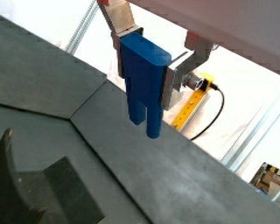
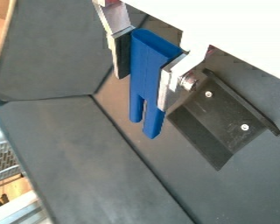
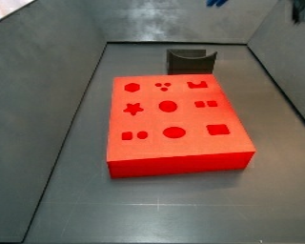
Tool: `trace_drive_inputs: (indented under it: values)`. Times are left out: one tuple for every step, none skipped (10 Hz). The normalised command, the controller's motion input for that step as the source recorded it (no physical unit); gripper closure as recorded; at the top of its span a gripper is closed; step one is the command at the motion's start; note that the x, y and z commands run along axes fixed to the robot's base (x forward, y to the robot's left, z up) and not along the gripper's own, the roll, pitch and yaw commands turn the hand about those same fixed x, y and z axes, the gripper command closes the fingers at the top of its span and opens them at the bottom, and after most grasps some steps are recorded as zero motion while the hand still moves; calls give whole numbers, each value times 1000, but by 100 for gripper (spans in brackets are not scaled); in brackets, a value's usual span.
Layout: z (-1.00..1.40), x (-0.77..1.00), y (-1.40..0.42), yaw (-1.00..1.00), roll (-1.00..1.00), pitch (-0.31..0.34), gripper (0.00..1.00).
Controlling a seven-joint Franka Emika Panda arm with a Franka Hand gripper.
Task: Pick up the square-circle object. Move up. Rotate the square-circle object. Place the square-circle object on the fixture. Regrasp the square-circle object. Move to above the board. Insert the square-circle object.
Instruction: Move to above the board.
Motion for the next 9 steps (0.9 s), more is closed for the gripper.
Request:
trace_drive_inputs:
  values:
    - [552, 90, -24, 47, -9, 21, 100]
    - [380, 67, -21, 33, -7, 32, 100]
    - [404, -790, -1000, -154, -1000, -125, 100]
    - [390, -805, -1000, -159, -1000, -137, 100]
    - [404, -859, -1000, -162, -1000, -159, 100]
    - [395, -886, -1000, -165, -1000, -173, 100]
    - [397, -897, -1000, -176, -1000, -179, 100]
    - [403, -917, -1000, -190, -1000, -178, 100]
    - [403, -944, -1000, -200, -1000, -172, 100]
